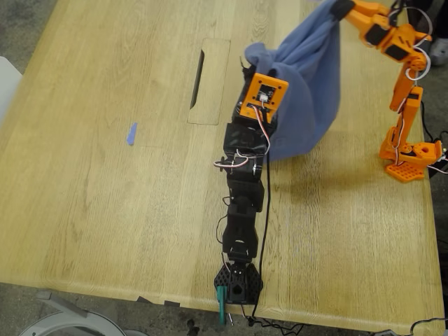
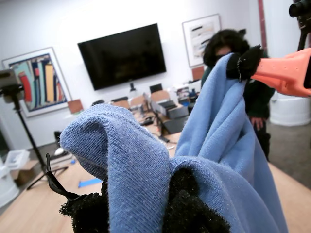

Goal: Fold a T-shirt

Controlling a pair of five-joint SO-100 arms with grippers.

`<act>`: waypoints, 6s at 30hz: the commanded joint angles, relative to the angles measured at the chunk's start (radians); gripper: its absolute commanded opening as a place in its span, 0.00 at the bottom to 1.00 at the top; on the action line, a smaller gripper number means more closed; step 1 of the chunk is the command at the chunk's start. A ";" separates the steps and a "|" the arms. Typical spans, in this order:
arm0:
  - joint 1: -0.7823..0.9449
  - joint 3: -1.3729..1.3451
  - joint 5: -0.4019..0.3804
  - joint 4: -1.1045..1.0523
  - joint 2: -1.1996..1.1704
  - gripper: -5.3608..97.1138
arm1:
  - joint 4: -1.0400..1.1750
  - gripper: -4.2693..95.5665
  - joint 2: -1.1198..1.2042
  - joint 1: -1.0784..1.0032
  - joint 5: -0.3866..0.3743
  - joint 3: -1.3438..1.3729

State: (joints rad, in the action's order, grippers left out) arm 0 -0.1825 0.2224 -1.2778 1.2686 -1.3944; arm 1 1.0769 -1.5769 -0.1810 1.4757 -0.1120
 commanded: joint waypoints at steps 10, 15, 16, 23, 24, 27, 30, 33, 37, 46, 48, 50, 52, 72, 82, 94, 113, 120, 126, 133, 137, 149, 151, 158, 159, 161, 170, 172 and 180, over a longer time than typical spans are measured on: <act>-0.201 0.043 0.014 -0.146 -0.183 0.05 | -0.057 0.04 -0.209 0.052 0.057 -0.015; -0.308 0.054 0.015 -0.173 -0.167 0.05 | -0.002 0.05 -0.290 0.051 0.066 -0.011; -0.341 0.052 0.015 -0.164 -0.164 0.05 | 0.032 0.05 -0.311 0.057 0.067 -0.009; -0.627 0.052 0.021 -0.118 -0.089 0.05 | 0.123 0.06 -0.543 0.048 0.061 0.187; -0.676 0.052 0.025 -0.118 -0.071 0.05 | 0.123 0.06 -0.594 0.044 0.060 0.252; -0.776 0.052 0.025 -0.117 -0.023 0.05 | -0.002 0.07 -0.804 0.008 0.054 0.589; -0.822 0.066 0.018 -0.117 0.029 0.05 | -0.008 0.07 -0.934 -0.038 0.014 0.776; -0.867 0.117 0.009 -0.089 0.103 0.05 | -0.021 0.07 -1.042 -0.060 -0.003 0.950; -0.881 0.117 0.002 -0.034 0.123 0.05 | -0.014 0.07 -1.132 -0.063 -0.011 1.117; -0.687 0.117 -0.021 0.221 0.110 0.05 | -0.015 0.06 -1.175 0.018 -0.005 1.342; -0.649 0.115 -0.029 0.281 0.114 0.05 | -0.040 0.06 -1.180 0.038 -0.002 1.396; -0.614 0.115 -0.038 0.347 0.117 0.05 | -0.063 0.06 -1.192 0.057 -0.005 1.454; -0.575 0.115 -0.044 0.411 0.117 0.05 | -0.087 0.06 -1.200 0.069 -0.008 1.511; -0.270 0.100 -0.054 0.627 0.169 0.05 | -0.345 0.06 -1.276 0.061 -0.043 2.069; -0.172 -0.531 -0.069 0.629 -0.138 0.05 | -0.477 0.06 -1.238 0.035 -0.044 2.212; -0.028 -1.187 -0.058 0.342 -0.465 0.05 | -0.658 0.06 -1.164 -0.040 -0.038 2.312; 0.184 -1.870 -0.048 -0.408 -0.713 0.05 | -1.287 0.06 -0.801 -0.087 -0.044 2.513; 0.258 -2.002 -0.043 -0.563 -0.756 0.05 | -1.502 0.06 -0.575 -0.124 -0.051 2.470; 0.310 -2.080 -0.037 -0.675 -0.778 0.05 | -1.588 0.06 -0.417 -0.140 -0.052 2.352; 0.350 -2.154 -0.032 -0.755 -0.811 0.05 | -1.646 0.06 -0.290 -0.169 -0.054 2.241; 0.382 -2.171 -0.029 -0.811 -0.813 0.05 | -1.680 0.06 -0.207 -0.173 -0.055 2.174; 0.443 -2.217 -0.021 -0.854 -0.877 0.05 | -1.594 0.07 -0.063 -0.202 -0.055 1.933; 0.443 -2.223 -0.020 -0.825 -0.902 0.05 | -1.571 0.07 -0.067 -0.202 -0.055 1.927; 0.430 -2.232 -0.018 -0.696 -0.965 0.05 | -1.443 0.06 -0.052 -0.201 -0.051 1.844; 0.423 -2.230 -0.018 -0.678 -0.973 0.05 | -1.422 0.06 -0.054 -0.201 -0.051 1.839; 0.414 -2.229 -0.018 -0.650 -0.982 0.05 | -1.384 0.06 -0.064 -0.202 -0.049 1.836; 0.380 -2.209 -0.018 -0.595 -1.012 0.05 | -1.226 0.06 -0.115 -0.207 -0.040 1.781; 0.371 -2.214 -0.018 -0.592 -1.029 0.05 | -1.184 0.06 -0.123 -0.212 -0.040 1.752; 0.405 -2.237 -0.012 -0.583 -1.065 0.05 | -1.063 0.06 -0.133 -0.233 -0.038 1.671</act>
State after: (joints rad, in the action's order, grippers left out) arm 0 0.1856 -2.0325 -1.3054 0.6765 -2.3286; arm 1 -0.0077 -1.6245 -0.3467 1.4251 1.6291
